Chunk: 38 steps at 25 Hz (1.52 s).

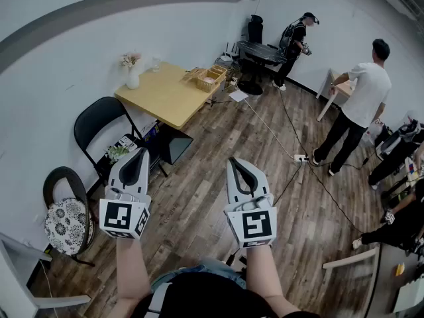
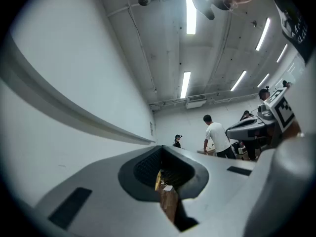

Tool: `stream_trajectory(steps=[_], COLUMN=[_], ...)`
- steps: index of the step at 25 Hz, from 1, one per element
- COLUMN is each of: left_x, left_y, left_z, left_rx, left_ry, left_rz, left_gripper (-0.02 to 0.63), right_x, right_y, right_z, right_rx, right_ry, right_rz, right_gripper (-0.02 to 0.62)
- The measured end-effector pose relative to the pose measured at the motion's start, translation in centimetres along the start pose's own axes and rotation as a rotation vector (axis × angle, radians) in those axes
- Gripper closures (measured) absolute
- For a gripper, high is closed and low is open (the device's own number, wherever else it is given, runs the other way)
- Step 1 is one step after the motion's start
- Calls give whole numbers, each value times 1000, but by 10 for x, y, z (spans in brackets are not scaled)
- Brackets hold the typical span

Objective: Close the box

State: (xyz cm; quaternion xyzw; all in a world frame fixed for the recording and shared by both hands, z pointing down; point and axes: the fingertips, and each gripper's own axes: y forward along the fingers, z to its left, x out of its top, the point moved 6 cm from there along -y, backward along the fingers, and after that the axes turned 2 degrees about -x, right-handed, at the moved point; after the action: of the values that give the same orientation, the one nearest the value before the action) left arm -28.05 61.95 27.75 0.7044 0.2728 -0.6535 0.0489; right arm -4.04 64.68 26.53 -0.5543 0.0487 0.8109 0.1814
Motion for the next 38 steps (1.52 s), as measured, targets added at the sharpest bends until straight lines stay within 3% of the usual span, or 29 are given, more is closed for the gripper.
stream_trajectory(steps=[3, 11, 16, 18, 20, 21, 28, 38], left_x=[-5, -30, -49, -59, -68, -72, -98, -147], left_y=[-4, -10, 13, 31, 54, 67, 165, 271], left_z=[13, 31, 49, 58, 66, 71, 111, 136], left_rx=[-1, 6, 5, -1, -16, -23, -51, -78], left_ry=[-6, -46, -55, -74, -93, -93, -58, -119], left_rz=[10, 37, 38, 42, 55, 61, 89, 129], left_gripper=[594, 592, 592, 582, 422, 379, 374, 374], right_x=[-2, -22, -42, -51, -58, -61, -84, -125], right_y=[4, 20, 55, 73, 92, 103, 195, 281], right_z=[10, 18, 16, 11, 2, -3, -55, -106], right_rx=[-12, -16, -17, -28, -41, -48, -96, -111], right_ry=[-37, 29, 53, 60, 75, 83, 134, 137], right_rz=[35, 68, 76, 79, 81, 81, 77, 133], right_gripper=[583, 583, 583, 583, 583, 583, 583, 583])
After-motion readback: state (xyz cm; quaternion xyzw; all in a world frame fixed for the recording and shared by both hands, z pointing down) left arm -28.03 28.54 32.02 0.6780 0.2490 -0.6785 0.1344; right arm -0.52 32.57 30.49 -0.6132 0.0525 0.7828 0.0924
